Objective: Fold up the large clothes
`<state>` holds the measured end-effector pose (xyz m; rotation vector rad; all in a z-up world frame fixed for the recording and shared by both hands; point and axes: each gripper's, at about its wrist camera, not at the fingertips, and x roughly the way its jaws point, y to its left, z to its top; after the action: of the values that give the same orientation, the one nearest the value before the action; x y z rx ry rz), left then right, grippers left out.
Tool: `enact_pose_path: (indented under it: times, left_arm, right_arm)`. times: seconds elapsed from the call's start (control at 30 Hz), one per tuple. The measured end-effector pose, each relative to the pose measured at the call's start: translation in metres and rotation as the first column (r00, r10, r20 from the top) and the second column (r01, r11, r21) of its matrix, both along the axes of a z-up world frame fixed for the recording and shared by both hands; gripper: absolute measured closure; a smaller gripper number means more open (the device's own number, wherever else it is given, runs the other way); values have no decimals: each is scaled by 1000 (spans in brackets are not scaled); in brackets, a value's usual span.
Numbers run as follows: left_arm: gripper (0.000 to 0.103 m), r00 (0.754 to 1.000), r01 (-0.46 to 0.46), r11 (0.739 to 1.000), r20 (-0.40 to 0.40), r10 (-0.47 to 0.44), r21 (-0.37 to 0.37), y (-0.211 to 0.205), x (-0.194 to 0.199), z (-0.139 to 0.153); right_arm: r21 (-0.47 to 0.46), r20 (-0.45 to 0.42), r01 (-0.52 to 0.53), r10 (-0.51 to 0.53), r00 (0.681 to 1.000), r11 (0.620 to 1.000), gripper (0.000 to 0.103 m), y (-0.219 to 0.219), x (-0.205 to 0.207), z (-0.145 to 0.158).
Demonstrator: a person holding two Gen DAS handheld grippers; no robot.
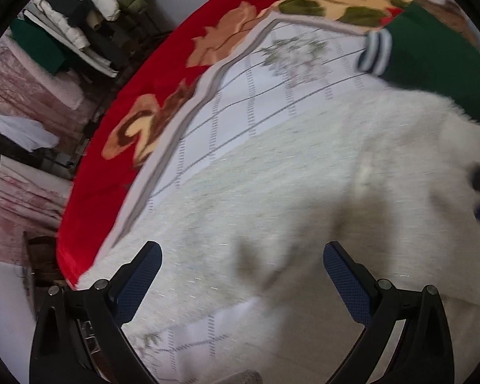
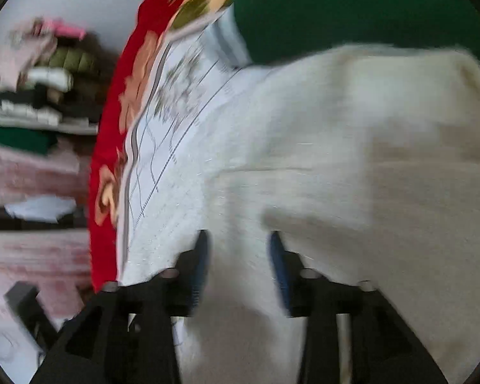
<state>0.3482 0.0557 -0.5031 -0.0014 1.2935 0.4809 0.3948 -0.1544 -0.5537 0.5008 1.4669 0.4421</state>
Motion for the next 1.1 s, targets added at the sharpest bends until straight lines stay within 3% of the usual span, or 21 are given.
enact_pose_path:
  times: [0.07, 0.13, 0.17, 0.23, 0.33, 0.4, 0.47, 0.53, 0.6, 0.73, 0.83, 0.9, 0.97, 1.03, 1.1]
  left_arm:
    - [0, 999, 35, 999, 11, -35, -7, -17, 7, 0]
    - [0, 998, 61, 998, 13, -61, 13, -31, 15, -7]
    - [0, 997, 78, 996, 15, -78, 37, -40, 23, -16]
    - [0, 995, 98, 993, -4, -98, 70, -51, 35, -30]
    - [0, 994, 108, 991, -27, -106, 84, -64, 50, -55]
    - [0, 992, 120, 990, -57, -116, 75, -74, 57, -74]
    - [0, 988, 133, 988, -86, -127, 79, -81, 58, -86]
    - [0, 988, 135, 987, -85, -128, 85, -83, 59, -90]
    - [0, 990, 123, 988, -87, -116, 88, -84, 59, -91]
    - [0, 995, 65, 996, -80, -60, 64, -80, 54, -79]
    - [0, 999, -14, 1000, -47, 14, 6, -66, 29, -54]
    - [0, 994, -88, 994, -63, 84, -62, -49, 7, -44]
    - [0, 977, -204, 963, -106, 188, -178, -26, -23, -41]
    - [0, 936, -350, 895, -147, 321, -276, 4, -66, -40]
    - [0, 892, -453, 830, -158, 424, -327, 31, -102, -40]
  right_arm:
    - [-36, 1, 104, -104, 995, 994, 42, -52, -17, 12]
    - [-144, -12, 173, -177, 984, 974, 42, -106, -38, 15]
    - [-246, -32, 201, -215, 976, 948, 42, -136, -53, 10]
    - [-405, -84, 198, -252, 964, 892, 42, -177, -76, -10]
    - [-550, -137, 141, -256, 957, 823, 43, -218, -98, -44]
    - [-556, -136, 131, -245, 960, 821, 49, -231, -102, -62]
    - [-533, -63, 202, -277, 959, 821, 51, -245, -99, -68]
    - [-563, 37, 312, -354, 935, 765, 54, -267, -97, -71]
    - [-505, 10, 385, -441, 897, 772, 53, -284, -96, -86]
    - [-576, 10, 287, -344, 939, 766, 53, -268, -97, -84]
    - [-608, -17, 221, -291, 957, 763, 49, -250, -109, -69]
    - [-601, -16, 184, -242, 970, 778, 37, -230, -123, -54]
    - [-548, -5, 175, -212, 977, 818, 30, -215, -135, -43]
    - [-511, -2, 167, -195, 981, 843, 29, -208, -147, -38]
    - [-477, -18, 144, -173, 985, 867, 29, -184, -150, -44]
